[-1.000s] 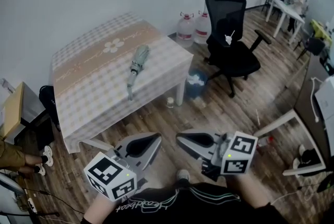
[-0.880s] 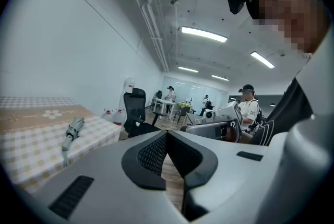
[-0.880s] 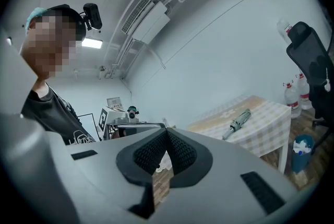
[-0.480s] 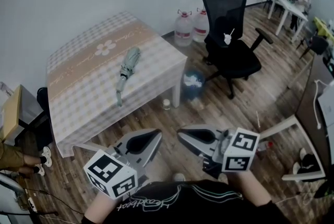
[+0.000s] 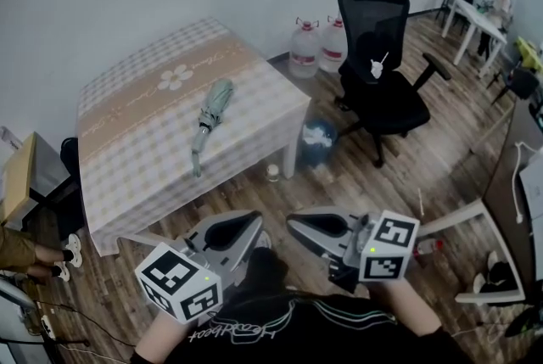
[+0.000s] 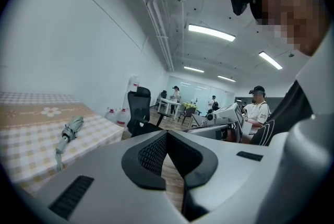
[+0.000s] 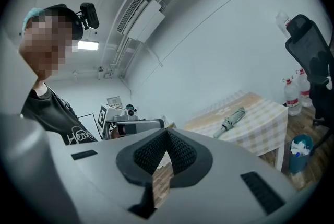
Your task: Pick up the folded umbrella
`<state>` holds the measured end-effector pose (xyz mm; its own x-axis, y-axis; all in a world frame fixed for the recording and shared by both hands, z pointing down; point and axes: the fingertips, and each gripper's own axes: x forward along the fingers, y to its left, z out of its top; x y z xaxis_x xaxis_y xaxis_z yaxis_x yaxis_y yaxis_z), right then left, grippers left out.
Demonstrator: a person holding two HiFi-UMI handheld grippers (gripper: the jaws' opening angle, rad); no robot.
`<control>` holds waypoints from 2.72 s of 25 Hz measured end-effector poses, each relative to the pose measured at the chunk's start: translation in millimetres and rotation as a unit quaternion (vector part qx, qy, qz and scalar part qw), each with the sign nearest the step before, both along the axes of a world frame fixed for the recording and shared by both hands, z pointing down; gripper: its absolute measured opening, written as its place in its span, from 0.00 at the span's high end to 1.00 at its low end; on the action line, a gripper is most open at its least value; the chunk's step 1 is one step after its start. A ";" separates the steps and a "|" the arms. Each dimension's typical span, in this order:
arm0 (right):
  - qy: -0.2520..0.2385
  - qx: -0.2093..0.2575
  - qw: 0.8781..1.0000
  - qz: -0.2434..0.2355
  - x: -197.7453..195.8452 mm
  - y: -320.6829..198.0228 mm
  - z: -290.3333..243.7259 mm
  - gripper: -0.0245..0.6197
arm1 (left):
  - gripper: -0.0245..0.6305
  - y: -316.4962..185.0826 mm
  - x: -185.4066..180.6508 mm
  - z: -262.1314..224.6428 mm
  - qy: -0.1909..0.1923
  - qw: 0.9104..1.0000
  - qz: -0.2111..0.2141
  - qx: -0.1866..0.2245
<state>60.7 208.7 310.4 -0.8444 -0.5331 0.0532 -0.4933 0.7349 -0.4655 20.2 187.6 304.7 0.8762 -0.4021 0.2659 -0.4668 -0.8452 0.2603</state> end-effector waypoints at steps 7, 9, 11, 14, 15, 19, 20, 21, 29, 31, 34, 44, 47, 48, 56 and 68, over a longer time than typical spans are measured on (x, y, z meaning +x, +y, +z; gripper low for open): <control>0.007 -0.022 1.000 -0.008 -10.3 -50.9 12.1 0.95 | 0.97 -53.2 -13.7 12.2 0.004 1.000 -0.016 -0.012; 0.004 -0.028 1.000 -0.008 -11.8 -71.2 14.9 0.95 | 0.97 -73.2 -16.5 17.6 0.003 1.000 -0.020 -0.020; 0.002 -0.034 0.999 -0.009 -12.2 -93.2 18.7 0.95 | 0.97 -94.7 -18.6 21.8 0.000 0.999 -0.024 -0.023; 0.000 -0.045 0.999 -0.011 -15.5 -130.7 24.2 0.95 | 0.97 -131.2 -23.5 28.4 -0.005 0.999 -0.031 -0.032; -0.001 -0.047 0.999 -0.011 -17.3 -143.8 25.0 0.95 | 0.97 -144.5 -25.1 29.9 -0.006 0.999 -0.031 -0.035; -0.002 -0.055 0.998 -0.013 -23.5 -196.4 28.1 0.95 | 0.97 -195.5 -31.8 33.8 -0.008 0.999 -0.034 -0.041; -0.003 -0.057 0.998 -0.013 -24.8 -208.7 29.1 0.95 | 0.97 -206.8 -33.6 35.2 -0.009 0.998 -0.035 -0.042; -0.003 -0.059 0.998 -0.013 -26.4 -220.2 30.3 0.95 | 0.97 -217.5 -35.6 37.0 -0.009 0.998 -0.036 -0.042; 0.006 -0.066 0.998 -0.003 -37.5 -283.3 41.8 0.95 | 0.97 -283.4 -56.6 53.3 -0.004 0.998 -0.044 -0.052; 0.004 -0.065 0.998 -0.001 -39.0 -289.0 42.1 0.95 | 0.97 -290.5 -58.8 54.5 -0.009 0.998 -0.043 -0.050; 0.004 -0.067 0.998 0.001 -37.3 -298.0 43.1 0.95 | 0.97 -300.9 -60.0 54.4 -0.012 0.998 -0.046 -0.047; 0.002 -0.068 0.998 -0.014 -32.0 -341.1 43.7 0.95 | 0.97 -342.3 -63.1 60.5 -0.022 0.996 -0.075 -0.045; -0.003 -0.071 0.997 -0.021 -29.0 -357.5 43.3 0.95 | 0.97 -358.4 -63.6 63.6 -0.029 0.994 -0.089 -0.048; -0.002 -0.072 0.997 -0.025 -28.1 -362.7 44.1 0.95 | 0.97 -365.0 -64.0 65.0 -0.034 0.994 -0.097 -0.048; 0.001 -0.085 0.995 -0.044 -12.8 -406.8 52.0 0.95 | 0.96 -411.4 -62.4 91.0 -0.079 0.985 -0.139 -0.066; 0.004 -0.119 0.991 -0.065 4.6 -472.3 76.8 0.95 | 0.76 -469.5 -58.8 137.1 -0.125 0.975 -0.161 -0.093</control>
